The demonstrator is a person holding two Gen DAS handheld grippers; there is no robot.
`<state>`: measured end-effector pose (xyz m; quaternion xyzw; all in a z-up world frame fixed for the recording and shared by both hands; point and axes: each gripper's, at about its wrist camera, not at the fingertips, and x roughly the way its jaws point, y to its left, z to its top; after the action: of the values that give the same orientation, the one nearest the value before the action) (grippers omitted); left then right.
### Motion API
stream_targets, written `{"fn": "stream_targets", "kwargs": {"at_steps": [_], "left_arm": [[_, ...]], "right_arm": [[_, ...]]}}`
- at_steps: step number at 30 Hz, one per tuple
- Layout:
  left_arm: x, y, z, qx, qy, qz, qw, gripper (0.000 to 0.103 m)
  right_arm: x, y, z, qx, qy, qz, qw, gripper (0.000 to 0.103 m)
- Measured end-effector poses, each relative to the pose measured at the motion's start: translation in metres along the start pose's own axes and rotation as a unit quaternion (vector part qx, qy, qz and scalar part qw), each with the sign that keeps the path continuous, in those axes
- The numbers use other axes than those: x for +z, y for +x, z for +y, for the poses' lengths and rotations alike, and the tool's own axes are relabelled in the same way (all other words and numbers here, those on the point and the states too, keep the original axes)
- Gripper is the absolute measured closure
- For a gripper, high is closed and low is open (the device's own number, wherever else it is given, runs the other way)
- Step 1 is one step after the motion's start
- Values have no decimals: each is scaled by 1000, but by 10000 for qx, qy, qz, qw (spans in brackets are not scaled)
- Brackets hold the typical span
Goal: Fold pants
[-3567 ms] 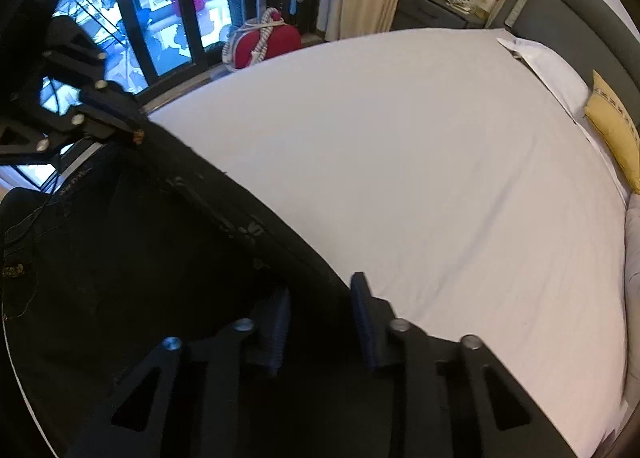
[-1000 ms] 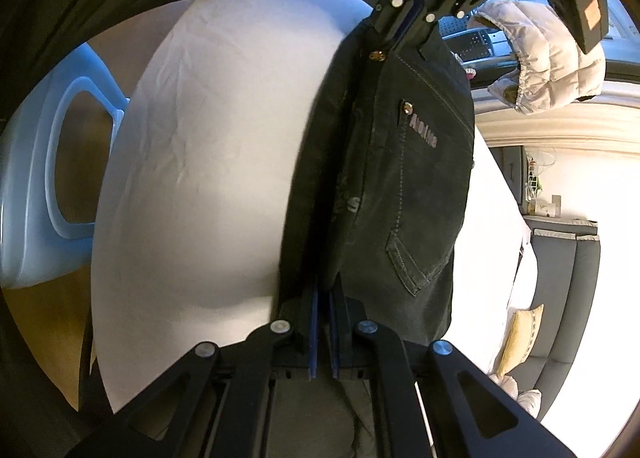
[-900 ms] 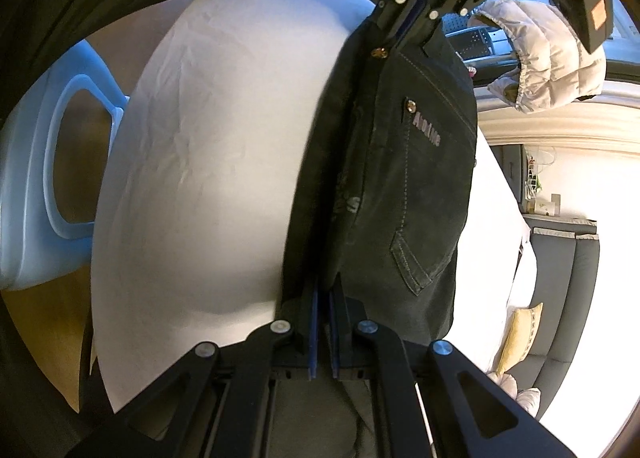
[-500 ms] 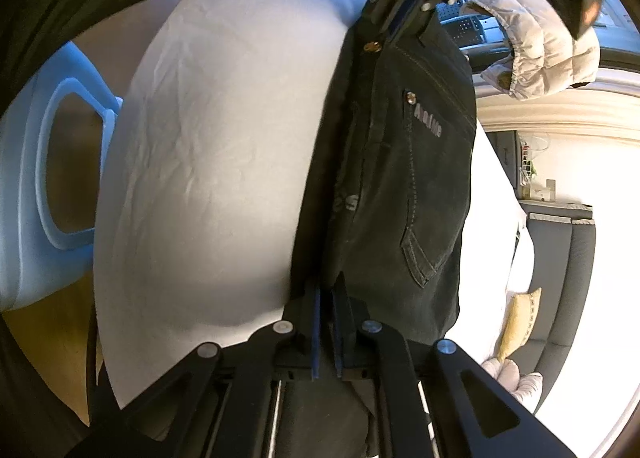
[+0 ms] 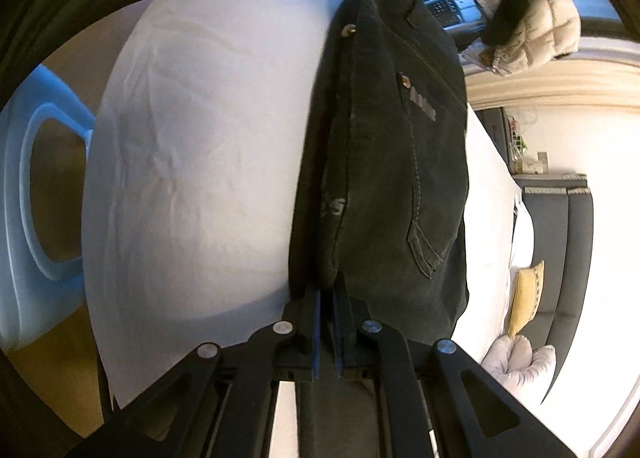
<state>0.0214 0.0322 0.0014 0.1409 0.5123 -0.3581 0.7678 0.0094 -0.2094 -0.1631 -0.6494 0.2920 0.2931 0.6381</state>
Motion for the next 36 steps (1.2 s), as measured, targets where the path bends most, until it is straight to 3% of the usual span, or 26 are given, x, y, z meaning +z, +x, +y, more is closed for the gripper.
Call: {"fn": "stream_targets", "kwargs": {"at_steps": [3, 5, 7, 9, 10, 11, 13, 14, 15, 16, 17, 18, 19, 20, 21, 23, 24, 27, 30, 34, 36], "left_arm": [[19, 50, -12, -288, -343, 41, 9990, 81], [17, 87, -10, -465, -652, 274, 9964, 81], [8, 112, -10, -321, -758, 358, 9960, 81], [4, 111, -5, -428, -1036, 144, 9936, 81], [3, 109, -2, -492, -1143, 124, 9921, 81], [3, 110, 0, -548, -1231, 119, 9908, 81], [3, 112, 2, -586, -1321, 113, 9894, 81], [4, 114, 1, -588, -1373, 122, 9887, 81], [5, 116, 2, -595, -1442, 132, 9877, 81], [8, 116, 3, -606, -1522, 141, 9864, 81], [2, 113, 7, -617, -1569, 137, 9856, 81], [3, 114, 8, -642, -1635, 128, 9844, 81], [-2, 117, 9, -667, -1692, 106, 9833, 81], [-4, 117, 10, -701, -1764, 78, 9818, 81], [-6, 116, 12, -742, -1857, 41, 9798, 81], [-15, 113, 19, -805, -2015, -26, 9762, 81], [-17, 114, 19, -827, -2088, -57, 9744, 81], [-20, 113, 20, -787, -2161, -90, 9732, 81], [-17, 116, 16, -751, -2195, -55, 9727, 81], [-18, 116, 19, -797, -2227, -14, 9716, 81], [-19, 116, 22, -807, -2221, 9, 9717, 81]], "right_arm": [[-3, -1, -4, -96, 432, -100, 9990, 89], [-8, -5, -8, -290, 879, -196, 9955, 74], [-17, -14, -17, -588, 1402, -310, 9879, 36], [-34, -30, -30, -531, 2124, -545, 9742, 15], [-45, -38, -40, -377, 2626, -713, 9615, 9], [-58, -43, -49, -254, 3089, -836, 9471, 8], [-96, -47, -74, 61, 4327, -928, 8967, 10], [-129, -42, -94, 364, 5184, -973, 8488, 12], [-154, -38, -108, 545, 5745, -1018, 8103, 18], [-184, -33, -122, 716, 6346, -1066, 7621, 26], [-225, -26, -138, 920, 7086, -1187, 6894, 29], [-253, -21, -149, 1020, 7500, -1325, 6400, 34], [-288, -15, -159, 1075, 7962, -1528, 5755, 39], [-309, -12, -164, 1087, 8196, -1650, 5378, 41], [-337, -3, -171, 1132, 8476, -1833, 4850, 42], [-376, 19, -181, 1343, 8784, -2140, 4057, 44], [-390, 30, -184, 1387, 8886, -2214, 3769, 44], [-415, 66, -192, 1476, 9103, -2198, 3182, 45], [-433, 100, -195, 1569, 9235, -2140, 2771, 48], [-440, 142, -193, 1666, 9390, -1815, 2398, 48], [-442, 157, -192, 1634, 9451, -1637, 2309, 48]]}}
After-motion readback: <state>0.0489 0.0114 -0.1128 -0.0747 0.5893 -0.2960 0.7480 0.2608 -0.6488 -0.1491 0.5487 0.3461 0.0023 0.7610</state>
